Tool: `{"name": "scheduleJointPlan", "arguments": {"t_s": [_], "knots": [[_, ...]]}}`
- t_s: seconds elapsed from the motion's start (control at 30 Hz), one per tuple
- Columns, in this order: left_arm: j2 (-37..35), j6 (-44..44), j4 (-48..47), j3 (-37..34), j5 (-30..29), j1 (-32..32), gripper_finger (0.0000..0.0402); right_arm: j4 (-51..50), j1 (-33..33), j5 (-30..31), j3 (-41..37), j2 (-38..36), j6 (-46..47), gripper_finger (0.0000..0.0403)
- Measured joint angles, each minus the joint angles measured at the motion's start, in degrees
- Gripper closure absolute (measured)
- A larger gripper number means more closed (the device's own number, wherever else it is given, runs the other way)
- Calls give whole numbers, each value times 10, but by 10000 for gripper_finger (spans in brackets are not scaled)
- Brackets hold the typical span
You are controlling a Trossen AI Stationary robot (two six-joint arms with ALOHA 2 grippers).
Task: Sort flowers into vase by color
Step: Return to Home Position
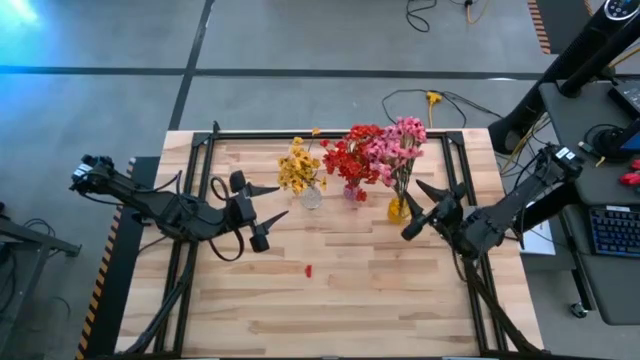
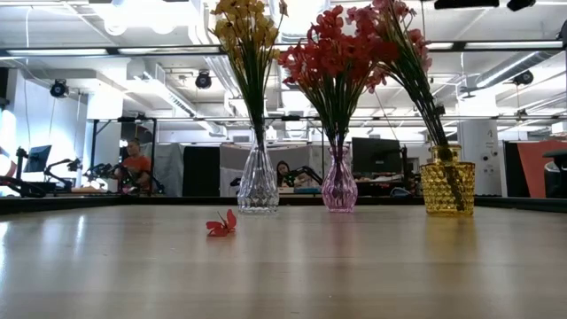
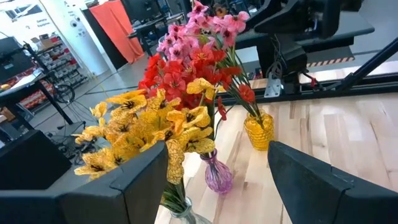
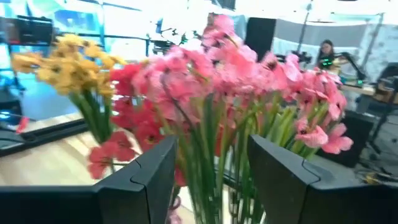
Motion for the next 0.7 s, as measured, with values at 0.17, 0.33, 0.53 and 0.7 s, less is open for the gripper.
{"name": "scheduleJointPlan", "arguments": {"t_s": [0.17,0.33,0.53,0.7], "knots": [[3,-72,-60,1,10,-3,144,-1,35,-2,18,1,-36,213],[-3,-127,-60,0,40,-6,144,-1,73,-55,29,1,-72,213],[-31,-50,19,-21,72,-15,144,0,77,-165,21,1,-81,213],[-69,42,145,-84,112,-14,144,1,50,-233,14,1,-81,213]]}}
